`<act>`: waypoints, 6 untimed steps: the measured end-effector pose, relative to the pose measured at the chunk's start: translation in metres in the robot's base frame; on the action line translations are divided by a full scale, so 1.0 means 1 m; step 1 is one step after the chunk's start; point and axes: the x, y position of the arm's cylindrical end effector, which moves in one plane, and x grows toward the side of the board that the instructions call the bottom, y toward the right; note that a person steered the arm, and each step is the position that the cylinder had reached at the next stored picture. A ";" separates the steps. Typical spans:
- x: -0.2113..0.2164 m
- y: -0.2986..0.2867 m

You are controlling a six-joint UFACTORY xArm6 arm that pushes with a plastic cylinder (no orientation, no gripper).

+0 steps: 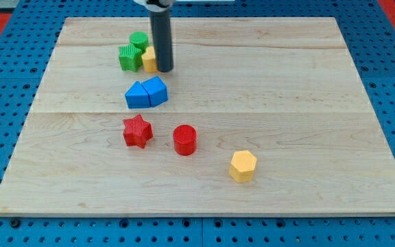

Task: Move your hand to the bottom right of yellow hexagon

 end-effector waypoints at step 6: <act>0.288 0.227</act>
